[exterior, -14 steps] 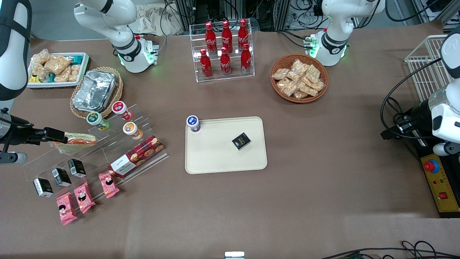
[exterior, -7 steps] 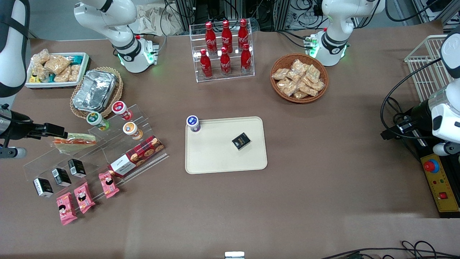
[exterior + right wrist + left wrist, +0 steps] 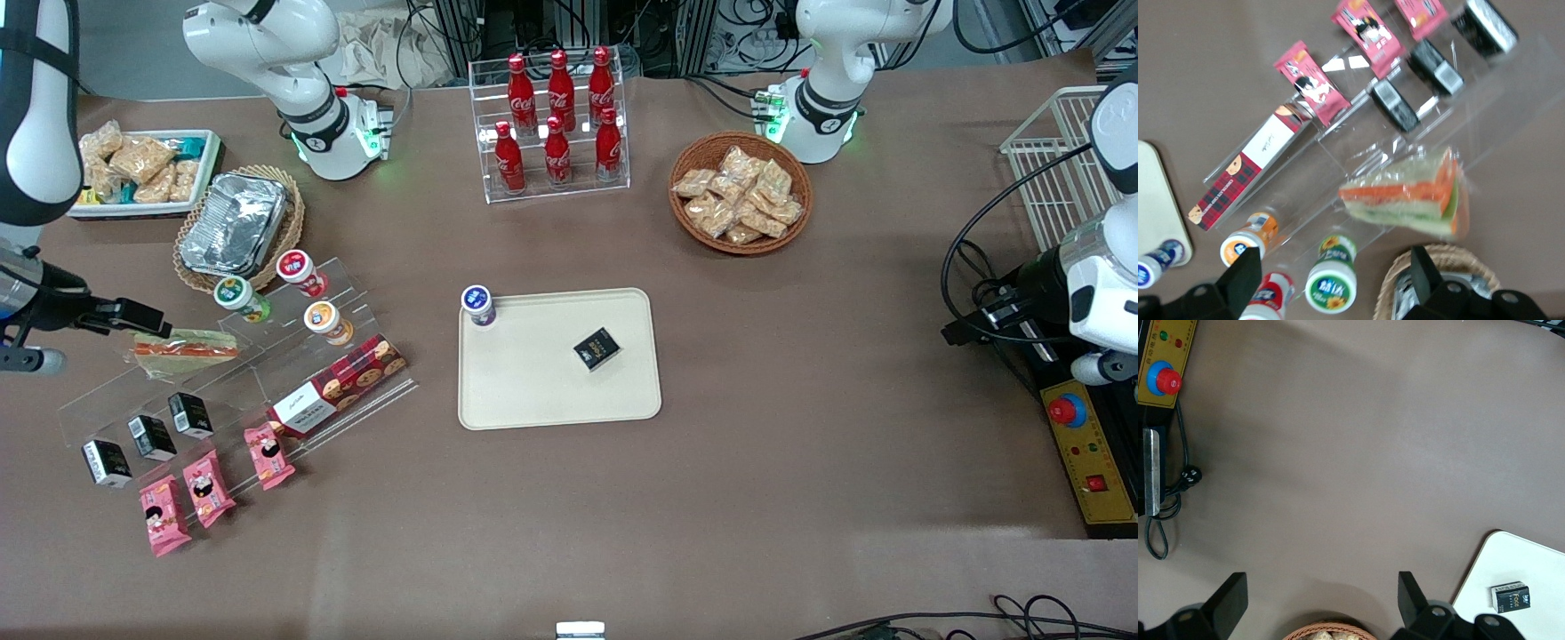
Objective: Place sandwich on tray
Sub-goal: 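Move the right gripper toward the wrapped sandwich on the acrylic rack, then lower the right gripper over the sandwich and close on its wrapper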
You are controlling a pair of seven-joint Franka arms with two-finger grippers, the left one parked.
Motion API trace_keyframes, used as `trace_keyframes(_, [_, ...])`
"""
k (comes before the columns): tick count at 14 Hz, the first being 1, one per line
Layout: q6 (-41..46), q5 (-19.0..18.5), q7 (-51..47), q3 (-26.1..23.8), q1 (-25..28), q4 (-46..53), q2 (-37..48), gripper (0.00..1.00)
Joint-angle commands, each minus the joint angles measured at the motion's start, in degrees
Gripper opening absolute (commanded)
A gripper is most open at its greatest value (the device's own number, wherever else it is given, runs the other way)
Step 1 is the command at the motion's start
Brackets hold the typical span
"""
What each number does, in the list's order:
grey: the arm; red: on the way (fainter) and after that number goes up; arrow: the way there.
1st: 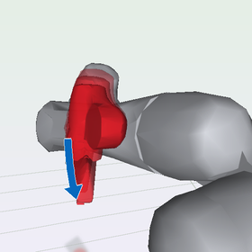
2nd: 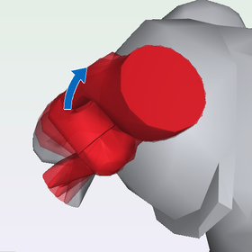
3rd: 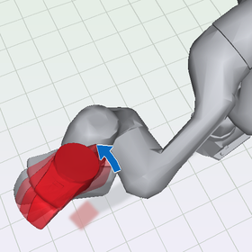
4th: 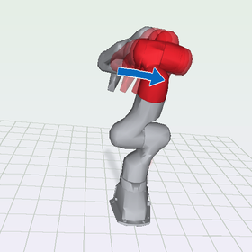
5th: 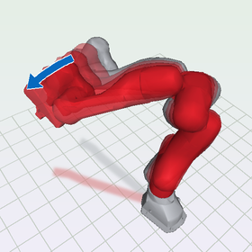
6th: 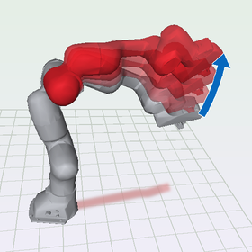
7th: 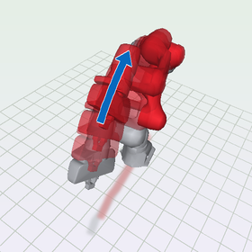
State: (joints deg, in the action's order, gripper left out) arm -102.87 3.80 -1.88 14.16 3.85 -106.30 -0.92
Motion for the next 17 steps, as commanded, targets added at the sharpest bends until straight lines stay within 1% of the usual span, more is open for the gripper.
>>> trace_keyframes(1, [0.38, 0.06, -12.41, -0.01, -0.16, -3.39, 3.2, 0.99])
trace_keyframes(4, [3.63, 0.41, -20.25, -0.01, 0.01, -2.86, 4.16, 0.99])
trace_keyframes(8, [4.43, 0.06, -20.62, 0.43, -0.25, -1.99, 4.0, 0.99])
trace_keyframes(10, [4.26, -0.11, -20.01, 0.43, -1.21, -1.02, 3.29, 0.99])
trace_keyframes(12, [4.6, -2.82, -19.74, 0.52, -1.48, 1.61, 0.84, 0.99])
trace_keyframes(13, [4.78, -5.88, -19.74, 0.52, -1.39, 2.66, 0.22, 0.99])
trace_keyframes(14, [4.78, -9.83, -19.66, 0.35, -1.22, 2.67, 0.13, 0.99])
trace_keyframes(15, [4.96, -11.35, -20.35, 0.35, -0.87, 2.59, 0.04, 0.99])
trace_keyframes(17, [5.75, -11.1, -21.75, 0.35, -0.86, 2.59, -1.18, 0.99])
